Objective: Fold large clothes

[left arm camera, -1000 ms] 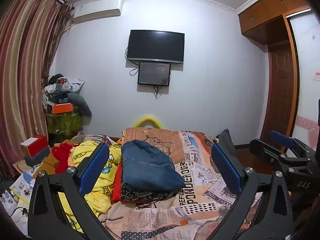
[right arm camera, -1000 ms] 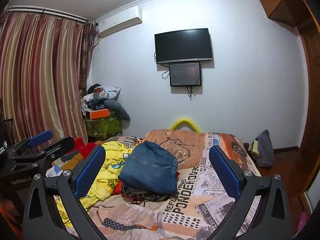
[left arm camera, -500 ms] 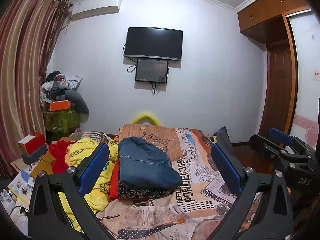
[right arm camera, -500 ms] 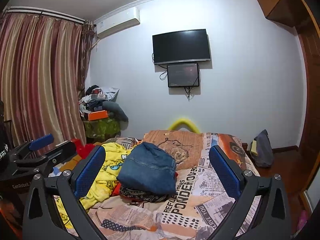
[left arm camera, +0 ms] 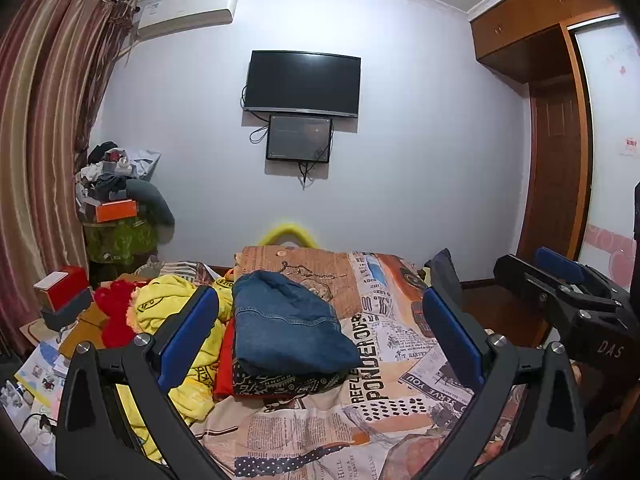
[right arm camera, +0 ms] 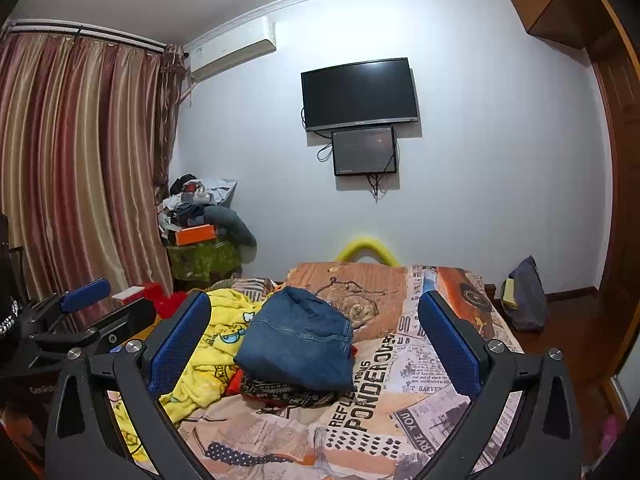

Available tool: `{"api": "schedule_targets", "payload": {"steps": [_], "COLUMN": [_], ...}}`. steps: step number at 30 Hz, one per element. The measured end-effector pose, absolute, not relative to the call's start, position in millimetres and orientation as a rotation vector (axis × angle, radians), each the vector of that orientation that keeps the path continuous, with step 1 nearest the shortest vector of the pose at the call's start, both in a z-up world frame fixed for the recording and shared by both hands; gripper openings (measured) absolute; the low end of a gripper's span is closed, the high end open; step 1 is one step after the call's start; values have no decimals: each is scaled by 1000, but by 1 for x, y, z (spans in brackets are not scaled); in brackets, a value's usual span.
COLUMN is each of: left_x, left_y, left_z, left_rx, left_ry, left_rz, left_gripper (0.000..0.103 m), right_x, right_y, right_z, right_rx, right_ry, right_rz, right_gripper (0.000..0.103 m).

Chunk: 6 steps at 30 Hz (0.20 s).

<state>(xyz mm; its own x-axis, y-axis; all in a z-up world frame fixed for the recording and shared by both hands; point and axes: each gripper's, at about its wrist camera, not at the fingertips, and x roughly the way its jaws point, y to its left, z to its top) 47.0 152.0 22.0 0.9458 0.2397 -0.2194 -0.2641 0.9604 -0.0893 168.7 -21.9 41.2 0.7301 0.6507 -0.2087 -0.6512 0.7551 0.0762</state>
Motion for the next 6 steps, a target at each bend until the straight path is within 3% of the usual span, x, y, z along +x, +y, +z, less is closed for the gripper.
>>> {"api": "schedule_targets", "payload": {"steps": [6], "left_x": [48], "left_y": [152], "left_z": [22], "left_rx": [-121], "left_ry": [211], "left_rz": [254], "left_gripper": [102], "right_x": [170], "right_y": [-23], "right_z": [40], "right_rx": [10], "right_ry": [236], "right_rz": [716], "right_gripper": [103]}}
